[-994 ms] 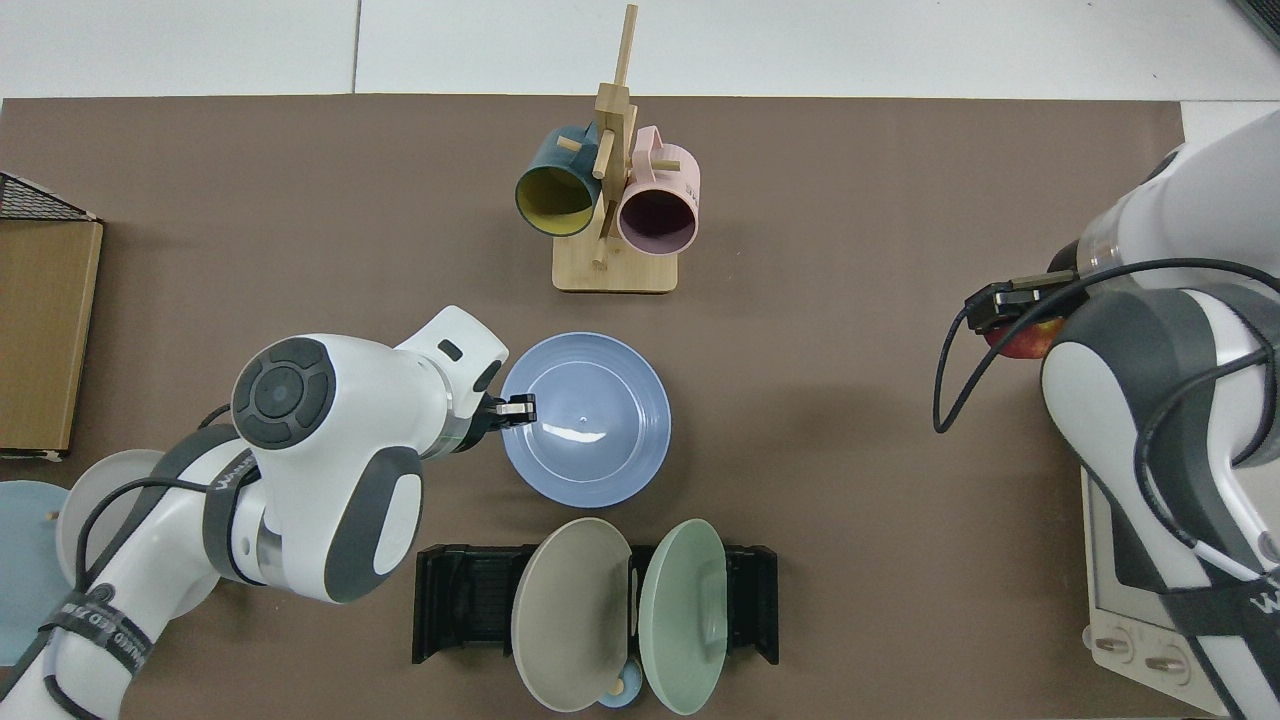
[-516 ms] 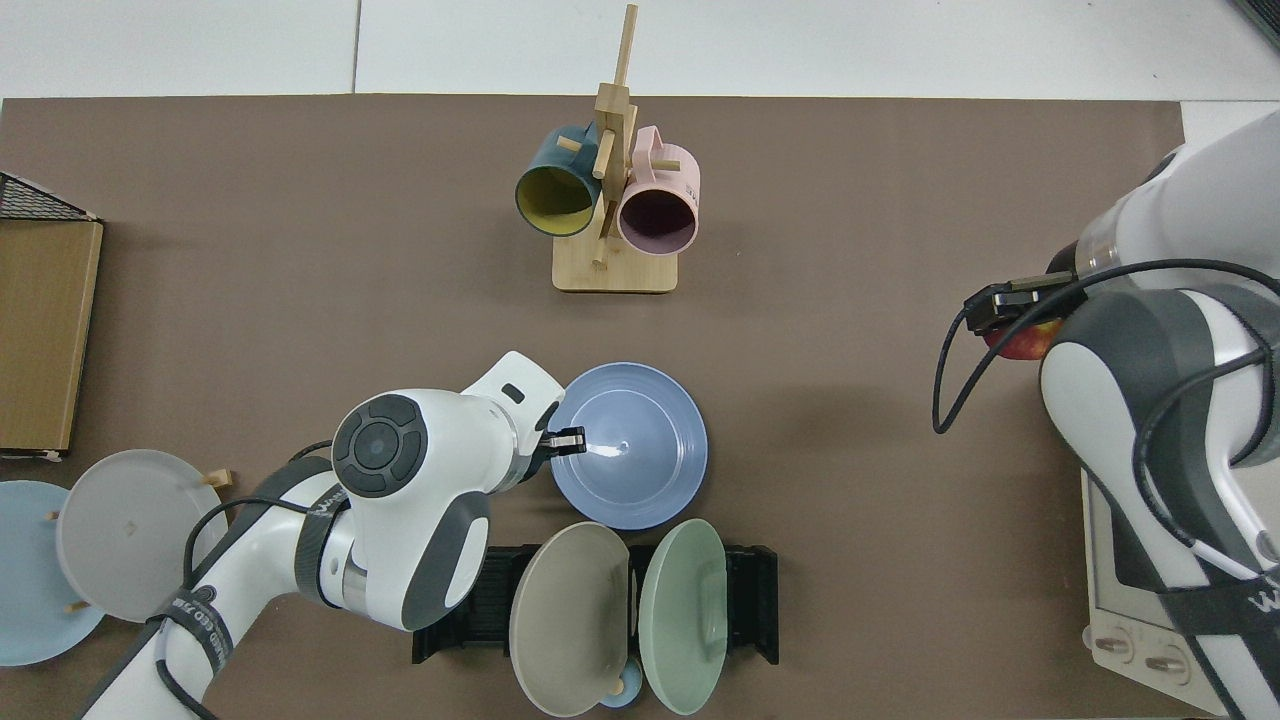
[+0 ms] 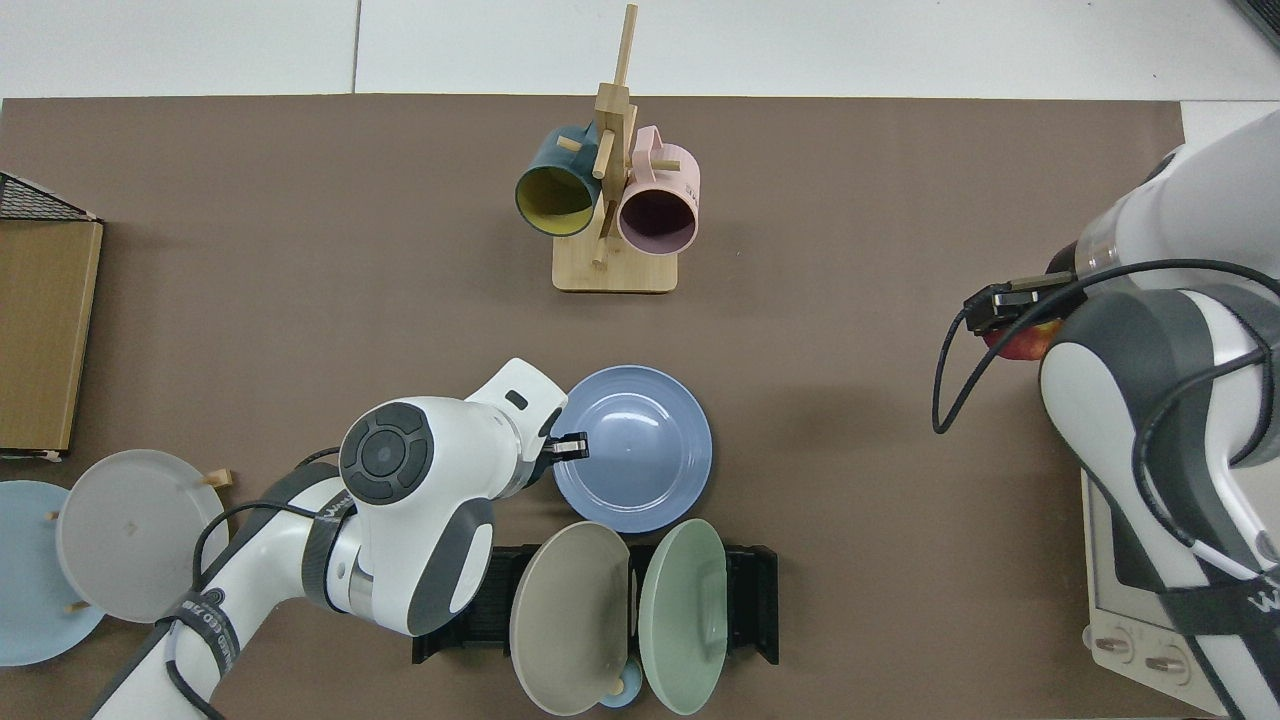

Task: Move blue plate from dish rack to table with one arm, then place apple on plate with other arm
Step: 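Lower the blue plate onto the table center and open the left gripper, then withdraw the left gripper while the right gripper carries the apple toward the plate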

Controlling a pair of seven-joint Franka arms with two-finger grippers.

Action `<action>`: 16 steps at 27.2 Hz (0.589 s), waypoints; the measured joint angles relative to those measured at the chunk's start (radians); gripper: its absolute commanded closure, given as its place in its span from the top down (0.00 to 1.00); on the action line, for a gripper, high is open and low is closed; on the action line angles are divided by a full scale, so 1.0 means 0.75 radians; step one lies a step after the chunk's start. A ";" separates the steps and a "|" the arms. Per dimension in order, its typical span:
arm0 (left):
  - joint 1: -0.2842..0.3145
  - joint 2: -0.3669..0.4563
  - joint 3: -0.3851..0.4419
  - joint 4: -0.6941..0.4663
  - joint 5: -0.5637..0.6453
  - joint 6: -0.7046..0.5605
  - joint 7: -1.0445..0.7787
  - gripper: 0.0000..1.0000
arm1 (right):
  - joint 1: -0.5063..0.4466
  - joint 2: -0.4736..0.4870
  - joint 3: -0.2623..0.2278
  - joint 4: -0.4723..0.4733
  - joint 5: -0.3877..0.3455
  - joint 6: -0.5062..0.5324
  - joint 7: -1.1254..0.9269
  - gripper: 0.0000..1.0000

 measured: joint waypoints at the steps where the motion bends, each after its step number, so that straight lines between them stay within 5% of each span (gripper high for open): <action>1: 0.003 0.004 0.002 0.000 0.000 0.001 0.005 1.00 | 0.000 0.000 0.001 0.000 0.000 0.000 0.000 0.00; 10: 0.034 0.011 0.023 0.067 0.020 -0.073 0.013 1.00 | 0.007 0.000 0.004 -0.004 0.021 0.000 0.000 0.00; 16: 0.109 0.010 0.028 0.192 0.252 -0.281 -0.051 1.00 | 0.008 0.000 0.004 -0.014 0.022 0.000 0.000 0.00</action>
